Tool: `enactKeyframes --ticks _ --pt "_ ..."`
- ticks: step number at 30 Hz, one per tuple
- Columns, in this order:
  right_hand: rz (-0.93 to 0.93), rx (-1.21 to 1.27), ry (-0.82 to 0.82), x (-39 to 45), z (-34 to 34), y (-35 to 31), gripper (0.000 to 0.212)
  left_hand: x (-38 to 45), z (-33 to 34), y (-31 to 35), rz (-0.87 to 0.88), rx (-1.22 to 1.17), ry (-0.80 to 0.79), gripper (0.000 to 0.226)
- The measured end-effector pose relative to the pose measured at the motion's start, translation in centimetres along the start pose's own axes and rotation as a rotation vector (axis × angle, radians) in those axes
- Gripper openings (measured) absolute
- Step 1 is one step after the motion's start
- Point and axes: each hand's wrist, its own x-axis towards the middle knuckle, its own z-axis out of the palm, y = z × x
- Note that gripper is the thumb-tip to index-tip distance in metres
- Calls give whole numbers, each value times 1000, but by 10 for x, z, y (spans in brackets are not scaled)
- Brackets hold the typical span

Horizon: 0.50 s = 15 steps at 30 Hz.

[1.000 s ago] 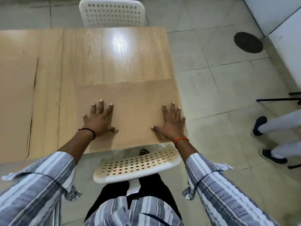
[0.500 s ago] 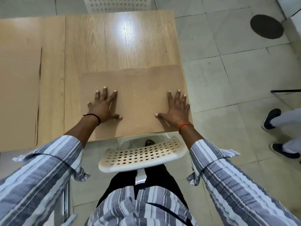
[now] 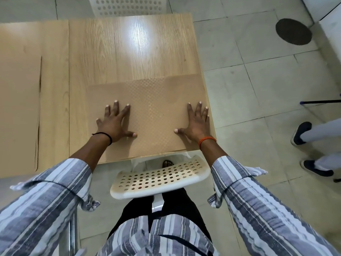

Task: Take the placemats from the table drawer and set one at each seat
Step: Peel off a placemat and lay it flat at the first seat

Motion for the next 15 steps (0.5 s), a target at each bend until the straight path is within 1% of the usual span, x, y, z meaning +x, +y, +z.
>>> enactKeyframes --ticks 7,11,13,15 --pt "32 25 -69 0 -7 -8 120 0 3 0 3 -13 0 120" --pt "32 33 -81 0 -10 -12 121 2 0 -1 13 20 -11 119" --pt "-16 33 -75 19 -13 -41 118 10 -16 -25 -44 31 72 110" --pt "-4 0 -41 11 -16 -42 108 9 -17 -19 -14 16 139 89"
